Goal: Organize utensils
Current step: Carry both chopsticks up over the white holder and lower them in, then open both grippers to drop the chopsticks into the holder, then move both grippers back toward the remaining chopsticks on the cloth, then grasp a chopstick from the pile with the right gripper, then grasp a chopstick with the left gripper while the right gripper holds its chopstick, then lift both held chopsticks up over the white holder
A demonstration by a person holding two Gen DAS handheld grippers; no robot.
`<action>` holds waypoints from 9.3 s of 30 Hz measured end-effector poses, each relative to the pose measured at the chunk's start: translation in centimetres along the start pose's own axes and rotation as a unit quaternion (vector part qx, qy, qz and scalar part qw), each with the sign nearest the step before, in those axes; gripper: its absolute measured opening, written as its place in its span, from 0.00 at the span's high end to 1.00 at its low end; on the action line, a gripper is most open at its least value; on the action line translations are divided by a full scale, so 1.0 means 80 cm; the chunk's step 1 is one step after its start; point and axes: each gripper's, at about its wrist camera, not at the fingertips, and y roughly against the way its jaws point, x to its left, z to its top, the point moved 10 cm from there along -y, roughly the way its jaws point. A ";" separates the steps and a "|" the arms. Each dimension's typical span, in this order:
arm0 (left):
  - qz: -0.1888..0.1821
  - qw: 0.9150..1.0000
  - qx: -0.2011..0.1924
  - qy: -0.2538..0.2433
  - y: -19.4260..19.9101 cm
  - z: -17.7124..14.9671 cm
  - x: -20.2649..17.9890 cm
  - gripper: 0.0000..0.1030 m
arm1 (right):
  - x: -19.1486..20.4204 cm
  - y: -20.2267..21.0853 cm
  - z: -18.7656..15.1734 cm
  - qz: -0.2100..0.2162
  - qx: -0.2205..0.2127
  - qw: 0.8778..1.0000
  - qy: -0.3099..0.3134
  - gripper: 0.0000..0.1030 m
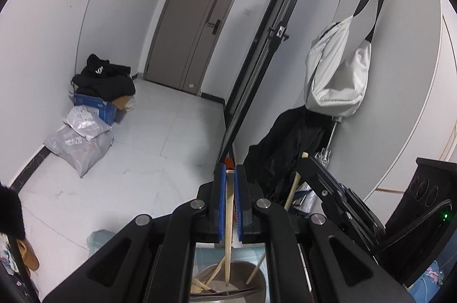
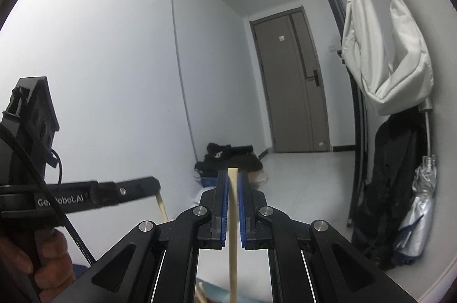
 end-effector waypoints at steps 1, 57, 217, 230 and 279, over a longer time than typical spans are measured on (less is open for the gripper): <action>-0.001 1.000 0.002 0.000 -0.002 0.000 0.000 0.98 | 0.002 -0.003 -0.004 0.006 -0.001 1.000 0.001 0.94; 0.169 0.984 -0.001 -0.061 0.133 -0.098 0.013 0.11 | 0.025 0.184 -0.127 -0.008 0.133 0.991 -0.031 0.34; 0.156 0.938 0.310 0.005 0.001 -0.352 0.028 0.60 | -0.050 0.208 -0.250 -0.038 0.249 0.949 -0.189 0.95; 0.190 0.916 0.344 -0.077 -0.009 -0.378 0.013 0.42 | -0.049 0.211 -0.246 -0.035 0.245 0.950 -0.189 0.95; 0.090 0.991 0.058 -0.078 0.106 -0.189 -0.033 1.00 | 0.011 0.214 -0.198 -0.056 0.166 0.983 -0.050 0.95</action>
